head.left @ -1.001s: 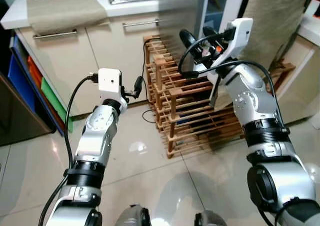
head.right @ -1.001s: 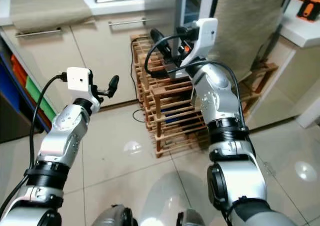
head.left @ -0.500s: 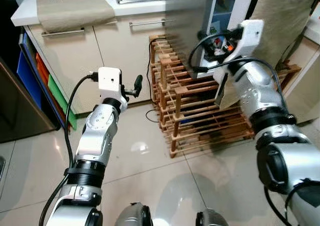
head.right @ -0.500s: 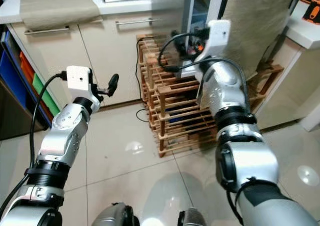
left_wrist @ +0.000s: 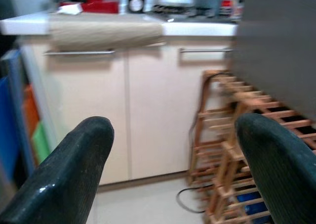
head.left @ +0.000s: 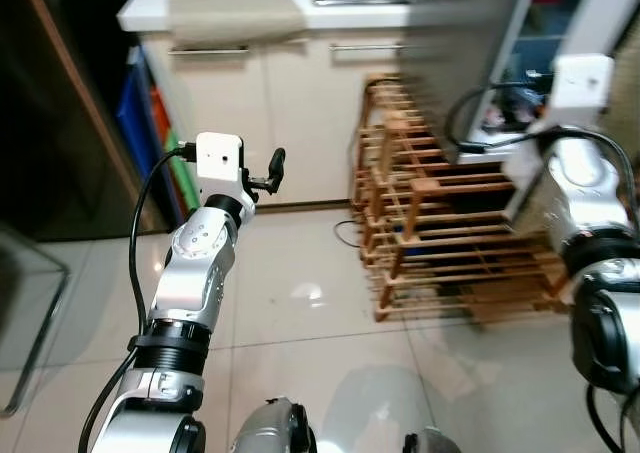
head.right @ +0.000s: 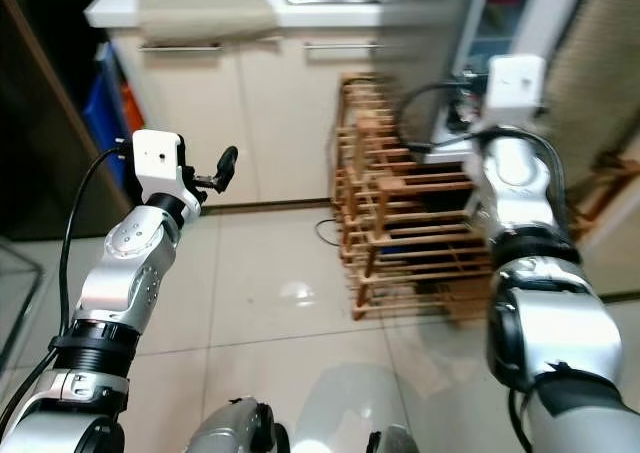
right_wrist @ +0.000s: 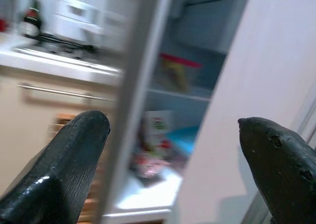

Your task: Restocking fridge

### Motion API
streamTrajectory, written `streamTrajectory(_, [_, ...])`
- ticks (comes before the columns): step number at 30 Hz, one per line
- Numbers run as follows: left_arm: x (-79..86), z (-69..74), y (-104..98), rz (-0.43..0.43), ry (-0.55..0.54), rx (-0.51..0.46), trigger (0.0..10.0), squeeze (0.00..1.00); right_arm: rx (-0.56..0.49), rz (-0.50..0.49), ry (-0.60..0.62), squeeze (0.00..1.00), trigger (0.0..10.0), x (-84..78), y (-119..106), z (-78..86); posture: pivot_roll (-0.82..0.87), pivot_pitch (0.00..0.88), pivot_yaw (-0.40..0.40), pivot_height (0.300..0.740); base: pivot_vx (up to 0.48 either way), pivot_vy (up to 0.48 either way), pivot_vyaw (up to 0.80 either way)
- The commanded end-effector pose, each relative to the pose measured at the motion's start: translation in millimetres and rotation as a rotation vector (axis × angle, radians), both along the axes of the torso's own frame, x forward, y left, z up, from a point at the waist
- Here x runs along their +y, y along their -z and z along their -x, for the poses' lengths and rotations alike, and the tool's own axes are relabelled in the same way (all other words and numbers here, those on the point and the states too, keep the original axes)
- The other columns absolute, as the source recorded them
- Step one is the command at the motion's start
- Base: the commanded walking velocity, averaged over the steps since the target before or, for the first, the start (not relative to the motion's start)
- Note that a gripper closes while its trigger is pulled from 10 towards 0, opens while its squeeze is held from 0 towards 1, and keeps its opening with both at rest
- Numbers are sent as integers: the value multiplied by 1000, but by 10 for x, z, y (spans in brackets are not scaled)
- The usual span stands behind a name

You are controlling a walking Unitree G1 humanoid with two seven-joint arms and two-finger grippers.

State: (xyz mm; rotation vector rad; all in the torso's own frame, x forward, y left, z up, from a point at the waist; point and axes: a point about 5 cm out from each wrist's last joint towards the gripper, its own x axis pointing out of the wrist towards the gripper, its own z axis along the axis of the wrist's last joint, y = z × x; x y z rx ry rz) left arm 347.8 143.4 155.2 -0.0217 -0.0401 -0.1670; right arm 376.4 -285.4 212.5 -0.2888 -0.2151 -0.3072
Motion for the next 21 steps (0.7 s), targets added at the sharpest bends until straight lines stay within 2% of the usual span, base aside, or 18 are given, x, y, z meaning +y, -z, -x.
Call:
streamTrajectory(1, [-33,-12,-30,-7,23,-6,10000,0,-158,41,94,0,10000,-199,-329,102,-115,0,63,697,0,0,0])
streamTrajectory(4, [-55,-14,-23,-7,36,0,10000,0,-176,58,80,0,10000,-132,-241,160,-128,0,72,697,0,0,0])
streamTrajectory(5, [-90,-11,-10,-9,53,4,10000,0,-180,55,38,0,10000,7,-129,198,-135,0,73,697,0,0,0])
streamTrajectory(9, [-120,-14,-7,-12,65,4,10000,0,-174,30,-28,0,10000,282,50,232,-143,0,73,697,0,0,0])
streamTrajectory(10, [-120,-14,-7,-12,65,4,10000,0,-174,30,-28,0,10000,282,50,232,-143,0,73,697,0,0,0])
streamTrajectory(12, [-128,-16,-13,-18,68,0,10000,0,-158,5,-112,0,10000,511,167,256,-138,0,67,697,0,0,0])
streamTrajectory(13, [-128,-16,-13,-18,68,0,10000,0,-158,5,-112,0,10000,511,167,256,-138,0,67,697,0,0,0])
streamTrajectory(15, [-124,-11,-9,-15,67,1,10000,0,-145,14,-209,0,10000,686,208,272,-138,0,68,697,0,0,0])
streamTrajectory(18, [-132,-4,0,-13,68,3,10000,0,-129,10,-206,0,10000,672,208,246,-132,0,64,697,0,0,0])
streamTrajectory(21, [-148,38,-21,-11,99,-23,10000,0,-154,-52,-182,0,10000,607,117,245,-119,0,53,697,0,0,0])
